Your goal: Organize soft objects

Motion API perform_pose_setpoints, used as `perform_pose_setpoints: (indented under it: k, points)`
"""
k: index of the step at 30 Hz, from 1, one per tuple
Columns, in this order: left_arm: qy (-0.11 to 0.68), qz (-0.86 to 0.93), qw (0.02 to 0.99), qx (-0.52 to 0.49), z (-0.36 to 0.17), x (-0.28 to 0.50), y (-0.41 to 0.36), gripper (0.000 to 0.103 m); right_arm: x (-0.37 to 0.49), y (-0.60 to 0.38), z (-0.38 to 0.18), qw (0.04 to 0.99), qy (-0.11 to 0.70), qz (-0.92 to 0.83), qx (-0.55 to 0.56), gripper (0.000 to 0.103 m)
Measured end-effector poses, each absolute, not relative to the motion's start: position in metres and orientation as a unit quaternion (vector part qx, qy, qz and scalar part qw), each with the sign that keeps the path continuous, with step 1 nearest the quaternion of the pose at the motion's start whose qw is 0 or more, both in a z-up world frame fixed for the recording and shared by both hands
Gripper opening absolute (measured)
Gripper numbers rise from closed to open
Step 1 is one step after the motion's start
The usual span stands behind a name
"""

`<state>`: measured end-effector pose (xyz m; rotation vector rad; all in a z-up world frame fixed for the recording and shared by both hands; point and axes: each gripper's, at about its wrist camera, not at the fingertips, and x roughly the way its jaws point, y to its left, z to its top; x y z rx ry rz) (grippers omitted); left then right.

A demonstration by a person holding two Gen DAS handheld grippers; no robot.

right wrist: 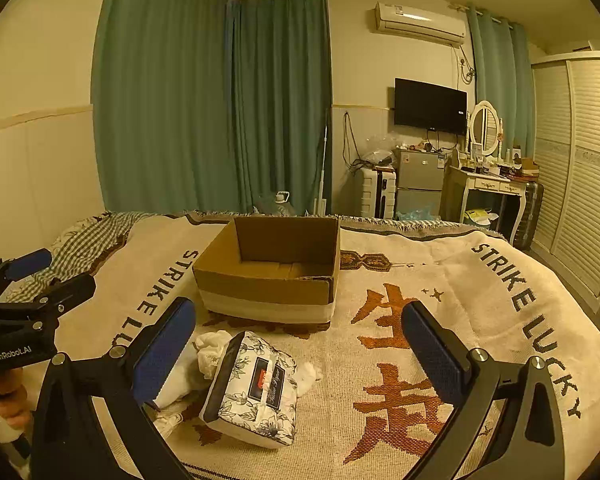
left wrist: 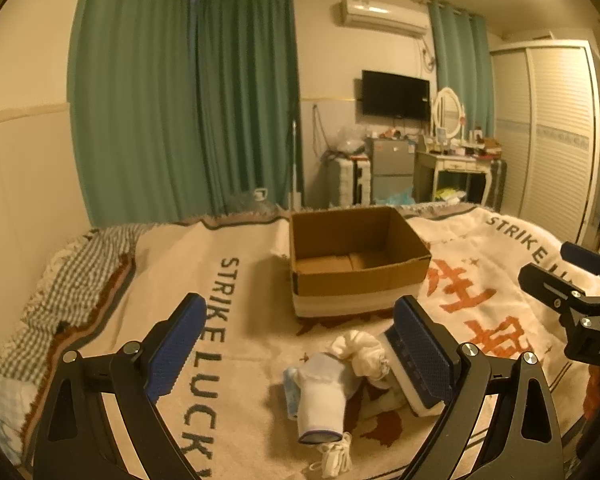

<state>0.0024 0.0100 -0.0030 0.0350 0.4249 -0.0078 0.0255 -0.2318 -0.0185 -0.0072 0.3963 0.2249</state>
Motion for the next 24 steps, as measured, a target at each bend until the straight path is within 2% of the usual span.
perform_pose_setpoints:
  k: [24]
  points:
    - [0.215,-0.001,0.976,0.016,-0.0062,0.0003,0.0095,0.096,0.0250,-0.2336,-0.0215,0.973,0.200,0.116,0.002,0.103]
